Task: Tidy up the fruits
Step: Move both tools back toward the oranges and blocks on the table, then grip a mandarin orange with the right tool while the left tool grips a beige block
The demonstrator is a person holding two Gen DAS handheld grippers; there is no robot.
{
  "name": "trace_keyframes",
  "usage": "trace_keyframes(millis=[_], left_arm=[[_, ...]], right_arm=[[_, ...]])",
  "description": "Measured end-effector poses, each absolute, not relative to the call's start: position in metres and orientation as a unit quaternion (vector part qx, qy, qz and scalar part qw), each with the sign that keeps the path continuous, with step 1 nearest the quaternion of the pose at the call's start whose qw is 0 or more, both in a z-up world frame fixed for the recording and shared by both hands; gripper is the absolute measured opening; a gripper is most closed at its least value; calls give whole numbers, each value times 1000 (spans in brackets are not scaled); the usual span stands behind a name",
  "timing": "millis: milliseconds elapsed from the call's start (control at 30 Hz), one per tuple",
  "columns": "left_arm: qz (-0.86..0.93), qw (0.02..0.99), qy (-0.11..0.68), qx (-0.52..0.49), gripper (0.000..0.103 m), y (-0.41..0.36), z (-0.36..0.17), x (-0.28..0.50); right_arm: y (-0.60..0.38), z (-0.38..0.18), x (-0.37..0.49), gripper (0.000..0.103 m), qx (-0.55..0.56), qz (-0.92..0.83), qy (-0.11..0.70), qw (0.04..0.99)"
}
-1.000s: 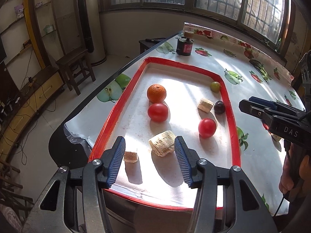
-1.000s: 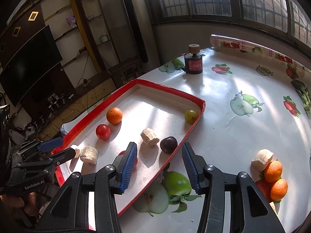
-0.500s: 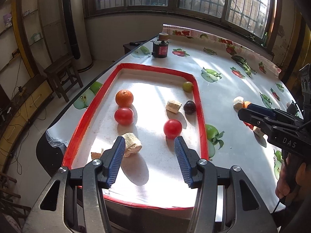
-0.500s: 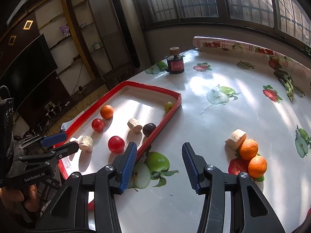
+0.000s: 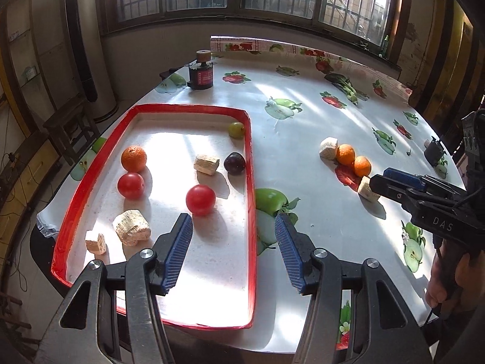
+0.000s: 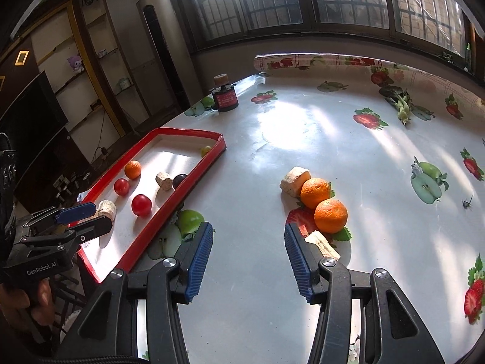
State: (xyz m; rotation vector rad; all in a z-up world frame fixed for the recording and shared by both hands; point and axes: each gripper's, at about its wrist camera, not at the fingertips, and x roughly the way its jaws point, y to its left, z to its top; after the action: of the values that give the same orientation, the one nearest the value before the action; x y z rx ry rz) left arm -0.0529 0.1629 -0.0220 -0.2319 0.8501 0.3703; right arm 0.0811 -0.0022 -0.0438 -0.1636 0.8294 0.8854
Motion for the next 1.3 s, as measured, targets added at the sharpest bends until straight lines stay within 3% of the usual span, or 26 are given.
trace_keyframes(millis=[533, 1067, 1233, 1300], left_arm=[[130, 891, 421, -106, 55, 131, -29, -17], [100, 884, 441, -120, 55, 133, -49, 58], [86, 878, 455, -123, 55, 132, -59, 81], [79, 876, 461, -122, 55, 130, -63, 93]], right_arm=[[-52, -72, 102, 51, -64, 364, 419, 829], [-15, -82, 155, 50, -71, 352, 433, 827], [-2, -97, 169, 36, -74, 354, 453, 815], [-5, -97, 169, 35, -70, 357, 449, 817]])
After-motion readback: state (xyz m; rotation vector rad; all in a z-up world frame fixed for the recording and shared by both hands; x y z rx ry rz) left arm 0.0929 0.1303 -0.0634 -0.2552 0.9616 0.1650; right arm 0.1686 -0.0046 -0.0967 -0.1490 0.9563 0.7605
